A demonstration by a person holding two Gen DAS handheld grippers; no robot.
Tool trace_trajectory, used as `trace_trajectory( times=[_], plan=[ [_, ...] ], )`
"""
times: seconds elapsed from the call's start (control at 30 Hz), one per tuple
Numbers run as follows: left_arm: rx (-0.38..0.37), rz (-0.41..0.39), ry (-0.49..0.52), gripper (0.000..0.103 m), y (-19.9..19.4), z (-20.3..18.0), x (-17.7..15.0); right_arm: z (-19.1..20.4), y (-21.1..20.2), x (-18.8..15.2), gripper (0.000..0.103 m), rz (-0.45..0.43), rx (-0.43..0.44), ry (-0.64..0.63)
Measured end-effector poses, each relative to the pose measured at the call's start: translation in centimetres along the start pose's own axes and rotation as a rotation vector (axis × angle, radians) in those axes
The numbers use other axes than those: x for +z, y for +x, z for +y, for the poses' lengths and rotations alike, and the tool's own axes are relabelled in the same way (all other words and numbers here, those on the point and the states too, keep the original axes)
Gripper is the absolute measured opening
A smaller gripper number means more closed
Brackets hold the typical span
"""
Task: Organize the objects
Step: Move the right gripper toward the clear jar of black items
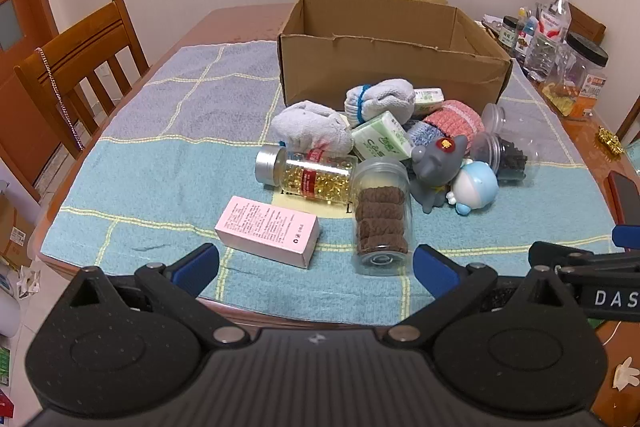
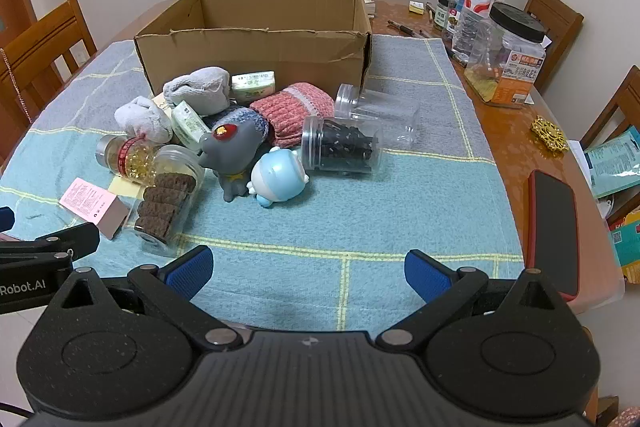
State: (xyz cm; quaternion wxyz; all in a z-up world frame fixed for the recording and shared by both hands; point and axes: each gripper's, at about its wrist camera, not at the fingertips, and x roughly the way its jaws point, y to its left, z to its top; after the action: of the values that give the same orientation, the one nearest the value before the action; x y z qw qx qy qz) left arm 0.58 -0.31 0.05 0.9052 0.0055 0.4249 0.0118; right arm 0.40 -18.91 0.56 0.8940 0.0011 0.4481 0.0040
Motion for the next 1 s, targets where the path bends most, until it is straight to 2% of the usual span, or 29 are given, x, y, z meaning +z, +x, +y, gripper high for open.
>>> trace_trajectory(
  times=[0.47,0.73,1.0],
  plan=[
    [-0.008,-0.018,0.012,0.102,0.3,-0.9,1.0,-0.2,0.2,0.4,0.103,-0.006,0.002,-0.02],
    [-0.005,-0.003,0.037,0.102,0.8,-0.4,1.5,0.1,0.4,0.7,0.103,0.016,-0.007,-0.002],
    [-0.041,0.012,0.068,0.102,2.0,0.7,2.3,0.7,1.1,1.7,0.103,0.027,-0.033,0.033]
  ],
)
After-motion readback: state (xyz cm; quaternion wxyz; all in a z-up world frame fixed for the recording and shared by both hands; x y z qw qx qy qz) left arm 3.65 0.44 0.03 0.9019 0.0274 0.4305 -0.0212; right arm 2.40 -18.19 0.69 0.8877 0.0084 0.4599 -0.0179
